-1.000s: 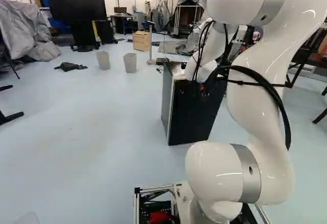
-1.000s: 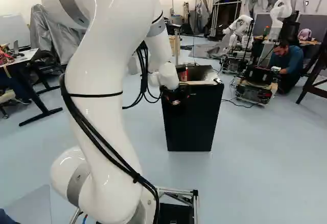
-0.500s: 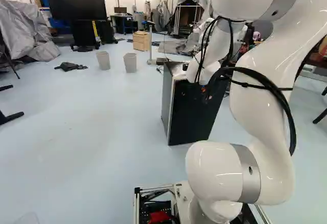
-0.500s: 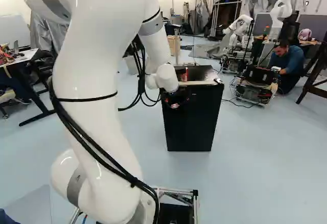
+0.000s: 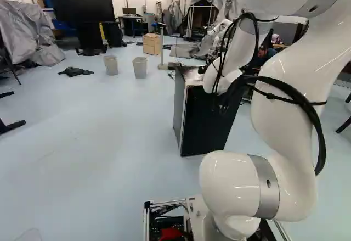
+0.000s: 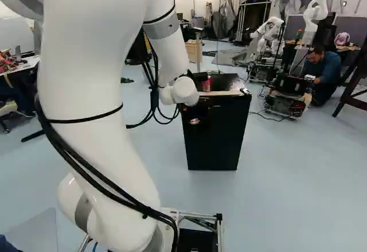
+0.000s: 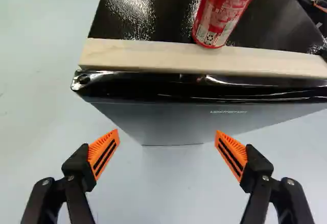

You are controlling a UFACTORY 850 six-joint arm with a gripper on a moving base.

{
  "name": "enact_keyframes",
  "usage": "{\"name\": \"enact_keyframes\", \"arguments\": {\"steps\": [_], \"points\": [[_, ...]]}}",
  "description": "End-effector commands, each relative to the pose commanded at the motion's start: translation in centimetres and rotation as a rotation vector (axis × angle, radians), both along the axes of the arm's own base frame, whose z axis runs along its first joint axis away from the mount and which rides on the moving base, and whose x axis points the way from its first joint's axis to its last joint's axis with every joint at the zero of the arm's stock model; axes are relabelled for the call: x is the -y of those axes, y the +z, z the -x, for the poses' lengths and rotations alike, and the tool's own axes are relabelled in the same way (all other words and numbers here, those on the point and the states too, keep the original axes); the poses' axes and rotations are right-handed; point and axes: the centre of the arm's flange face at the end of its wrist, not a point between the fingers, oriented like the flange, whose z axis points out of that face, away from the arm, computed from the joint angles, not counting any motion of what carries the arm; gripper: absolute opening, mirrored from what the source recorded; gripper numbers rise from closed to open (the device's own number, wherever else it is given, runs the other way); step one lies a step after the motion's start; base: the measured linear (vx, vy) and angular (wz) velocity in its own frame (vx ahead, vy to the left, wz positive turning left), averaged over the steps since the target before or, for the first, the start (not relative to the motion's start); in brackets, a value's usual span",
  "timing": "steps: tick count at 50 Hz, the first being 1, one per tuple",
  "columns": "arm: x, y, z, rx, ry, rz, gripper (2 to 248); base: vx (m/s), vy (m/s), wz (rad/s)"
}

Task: Grab a drink from the fridge

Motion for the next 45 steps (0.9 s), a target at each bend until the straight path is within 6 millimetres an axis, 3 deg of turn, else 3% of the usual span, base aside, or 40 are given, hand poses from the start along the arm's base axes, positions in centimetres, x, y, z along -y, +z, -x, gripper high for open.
{"name": "enact_keyframes", "arguments": {"steps": [18, 45], "points": [[-0.3, 1.4, 1.5, 0.178, 0.017, -0.018, 247, 0.000, 0.000, 0.000], [0.0, 3.6, -1.1, 0.462, 0.062, -0.037, 247, 0.000, 0.000, 0.000]]}}
